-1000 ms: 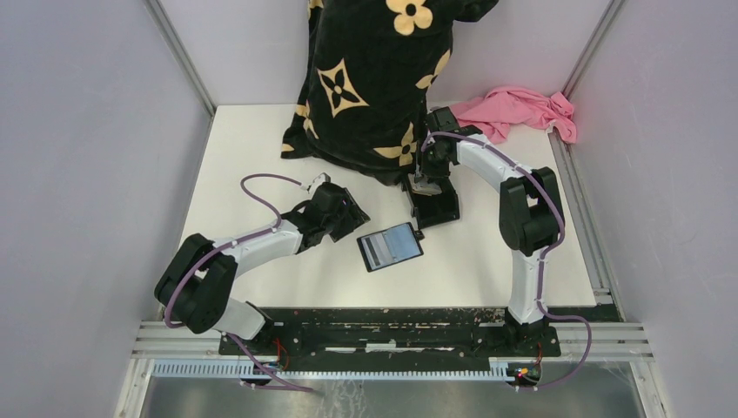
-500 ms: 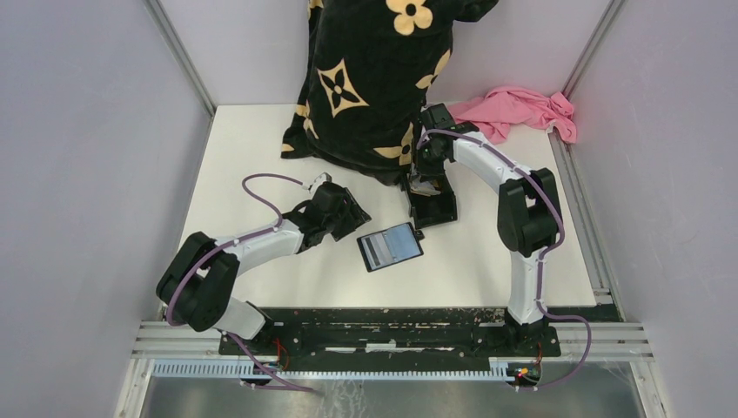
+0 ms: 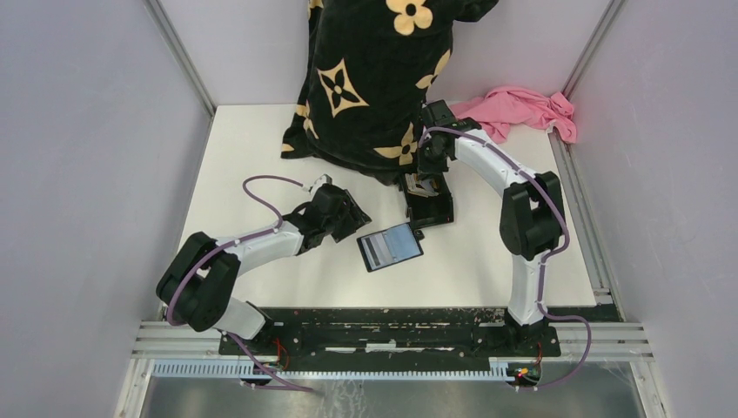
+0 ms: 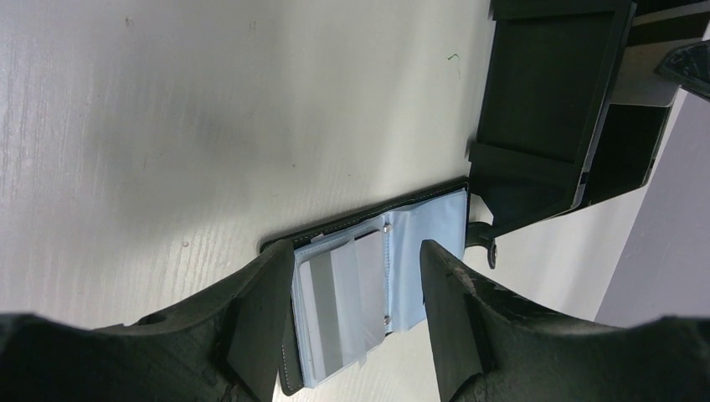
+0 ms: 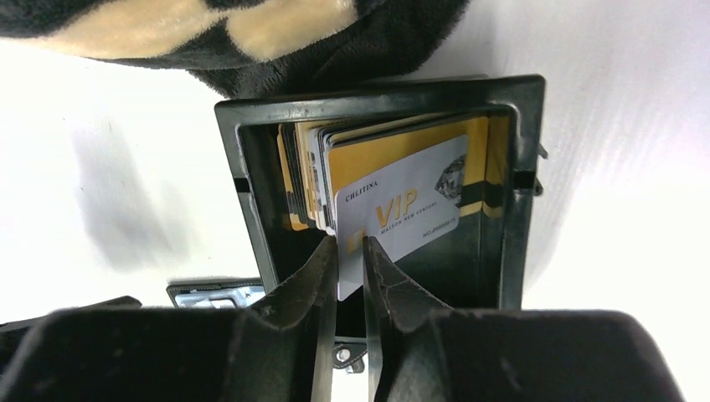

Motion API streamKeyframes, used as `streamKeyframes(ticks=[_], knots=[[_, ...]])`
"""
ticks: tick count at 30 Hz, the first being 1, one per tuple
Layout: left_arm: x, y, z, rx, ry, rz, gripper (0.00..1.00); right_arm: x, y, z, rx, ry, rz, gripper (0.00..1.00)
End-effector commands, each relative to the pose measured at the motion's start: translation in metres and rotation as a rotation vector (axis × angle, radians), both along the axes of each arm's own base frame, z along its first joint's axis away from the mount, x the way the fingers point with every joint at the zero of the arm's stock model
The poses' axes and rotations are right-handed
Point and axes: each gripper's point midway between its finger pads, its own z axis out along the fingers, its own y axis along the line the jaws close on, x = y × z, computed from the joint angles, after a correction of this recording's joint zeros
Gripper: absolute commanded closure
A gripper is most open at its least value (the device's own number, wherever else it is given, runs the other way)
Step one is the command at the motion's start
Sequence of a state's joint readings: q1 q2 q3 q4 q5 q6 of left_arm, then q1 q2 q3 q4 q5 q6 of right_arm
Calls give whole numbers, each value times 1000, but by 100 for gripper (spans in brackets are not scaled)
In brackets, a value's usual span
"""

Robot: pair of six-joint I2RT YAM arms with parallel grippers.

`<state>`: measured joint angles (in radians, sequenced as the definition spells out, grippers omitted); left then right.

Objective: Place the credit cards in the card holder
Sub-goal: Pick up the credit card from the storage box.

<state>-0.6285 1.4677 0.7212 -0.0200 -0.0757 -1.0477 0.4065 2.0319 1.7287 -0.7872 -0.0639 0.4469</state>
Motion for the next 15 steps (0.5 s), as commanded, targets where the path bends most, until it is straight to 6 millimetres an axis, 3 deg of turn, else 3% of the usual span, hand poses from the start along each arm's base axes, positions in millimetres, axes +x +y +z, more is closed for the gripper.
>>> streamKeyframes(ticks=[1,6,11,15], knots=[[8,-5,13,-48,-49,6,36,4,-2,48,-11,-104,8,80],[9,-7,15,-65,-56,11,37,-1,-13,53,-60,-106,6,86],[14,-12,21,-58,-83,-23,36,-7,-28,52,-133,-103,1,98],[22,-20,34,-43,-133,-84,36,-12,-38,69,-208,-174,2,99]])
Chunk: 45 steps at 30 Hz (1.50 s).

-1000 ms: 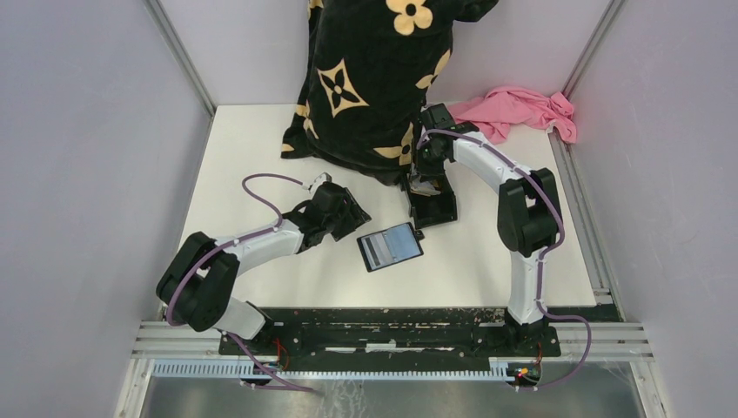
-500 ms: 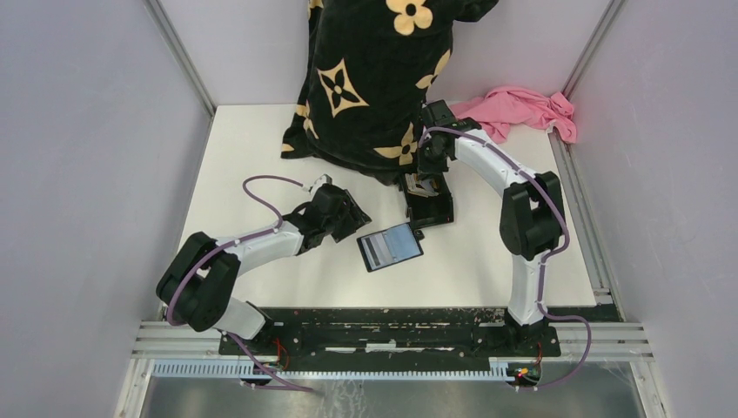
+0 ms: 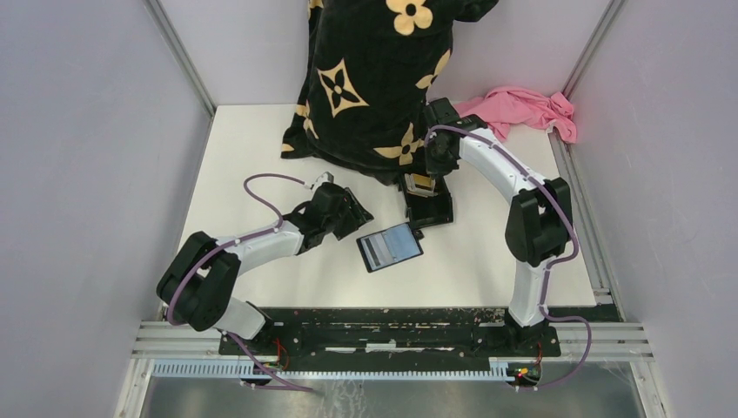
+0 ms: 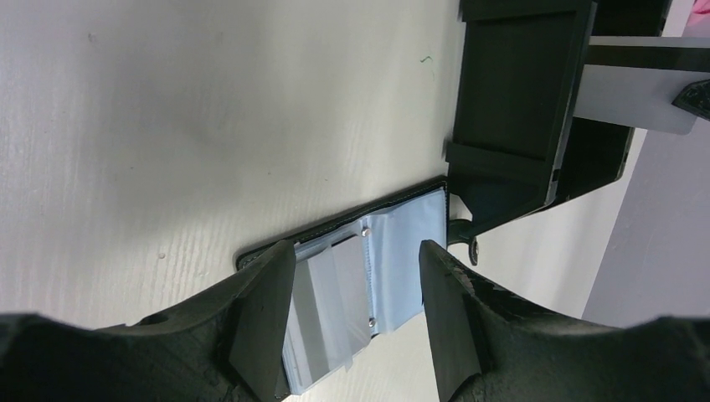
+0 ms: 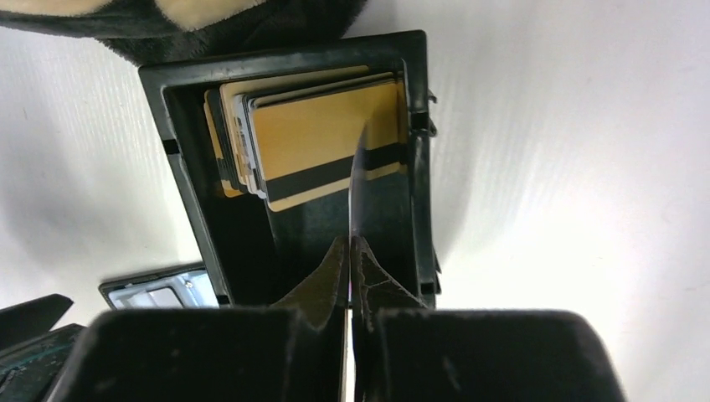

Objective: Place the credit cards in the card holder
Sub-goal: Pick up the credit card from the storage box.

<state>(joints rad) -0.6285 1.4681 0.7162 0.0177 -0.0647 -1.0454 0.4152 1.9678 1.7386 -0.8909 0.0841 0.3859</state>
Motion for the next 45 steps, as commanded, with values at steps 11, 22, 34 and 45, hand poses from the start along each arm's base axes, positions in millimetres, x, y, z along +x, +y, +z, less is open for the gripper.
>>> streamKeyframes(ticks=[11,22,34,45], knots=[[30,-36,84,8,-282,-267,36,-60,11,116,121,-241,131,99],[1,-44,126,-89,-387,-413,33,-164,46,143,518,-128,334,99],[-43,-38,137,-175,-419,-534,23,-226,65,136,752,25,461,99],[-67,-57,125,-309,-337,-713,23,-237,76,129,863,96,479,99]])
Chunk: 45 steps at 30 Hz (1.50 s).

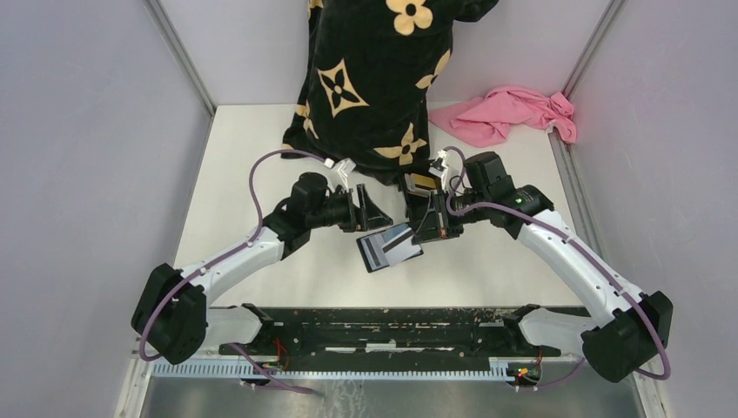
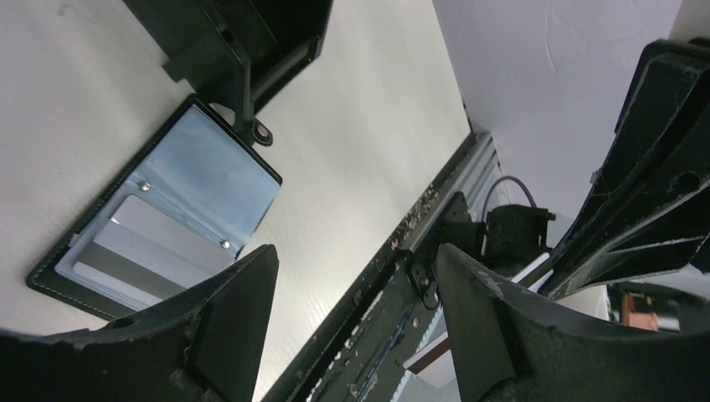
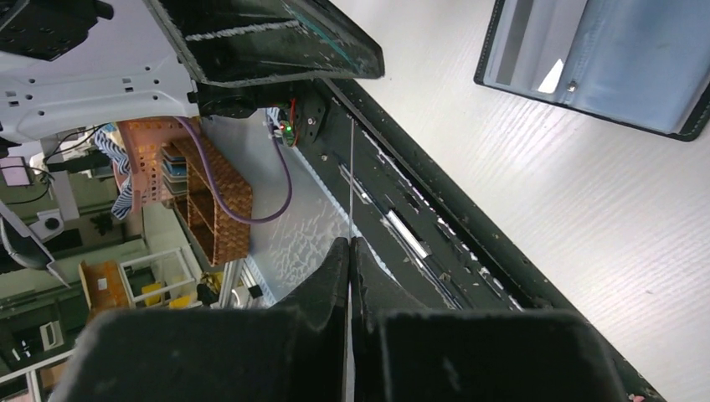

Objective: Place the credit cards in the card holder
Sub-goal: Pick up the credit card from the storage box.

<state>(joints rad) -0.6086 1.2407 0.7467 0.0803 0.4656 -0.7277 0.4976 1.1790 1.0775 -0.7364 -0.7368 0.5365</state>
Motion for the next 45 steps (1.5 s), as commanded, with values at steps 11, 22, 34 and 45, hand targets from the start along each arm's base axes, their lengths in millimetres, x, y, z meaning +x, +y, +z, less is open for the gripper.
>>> streamKeyframes(ticks=[11,22,34,45], knots=[[-25,9,22,-198,-11,-138,30,-3,15,9,128,5,48,99],[-42,15,37,-279,12,-210,32,0,26,3,196,52,58,99],[-57,17,28,-278,43,-277,33,12,40,-2,259,100,76,99],[-60,18,22,-276,73,-315,49,24,51,-13,282,146,89,99]])
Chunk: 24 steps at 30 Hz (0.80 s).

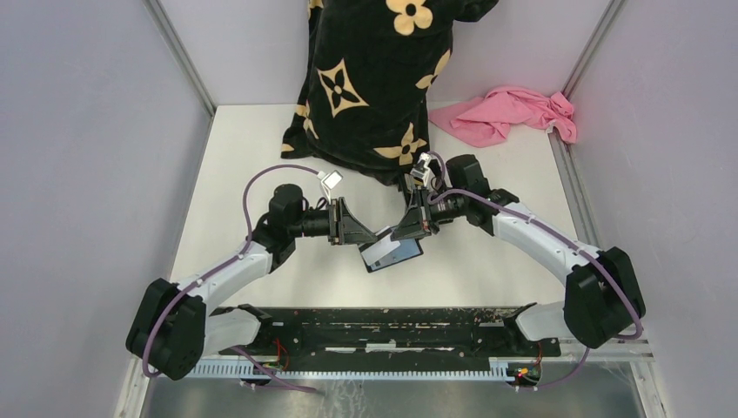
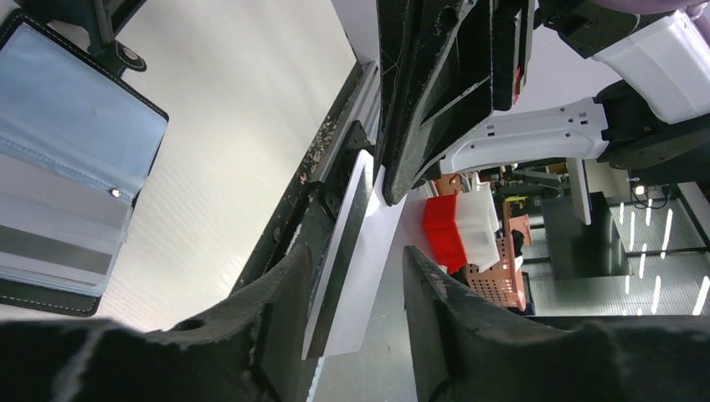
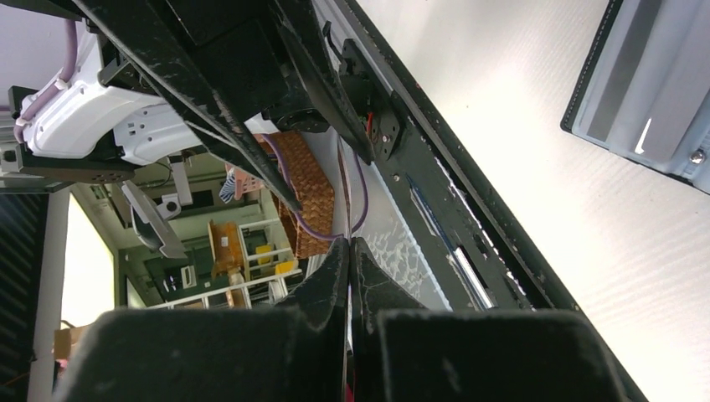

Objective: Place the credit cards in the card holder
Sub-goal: Pick up the credit card from the storage box.

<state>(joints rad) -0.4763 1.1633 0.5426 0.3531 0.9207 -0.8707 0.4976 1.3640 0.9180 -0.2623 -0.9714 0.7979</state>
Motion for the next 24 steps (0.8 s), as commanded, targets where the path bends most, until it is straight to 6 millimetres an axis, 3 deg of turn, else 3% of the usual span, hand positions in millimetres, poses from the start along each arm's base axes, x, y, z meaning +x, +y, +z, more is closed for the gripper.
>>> streamKeyframes(ticks=[1,13,18,19,24], knots=[[-5,-2,9,-35,-14,-55,54,6,8,12,69,-49,31,99],[-2,-4,2,-36,16,-75,95,16,14,6,74,-27,34,99],[0,-5,-1,-41,35,-56,97,27,14,4,57,-23,6,99],[3,-4,-5,-32,42,-38,97,31,13,4,42,-30,-3,96],[17,2,-22,-3,84,117,97,47,4,-4,-77,-111,-62,63]])
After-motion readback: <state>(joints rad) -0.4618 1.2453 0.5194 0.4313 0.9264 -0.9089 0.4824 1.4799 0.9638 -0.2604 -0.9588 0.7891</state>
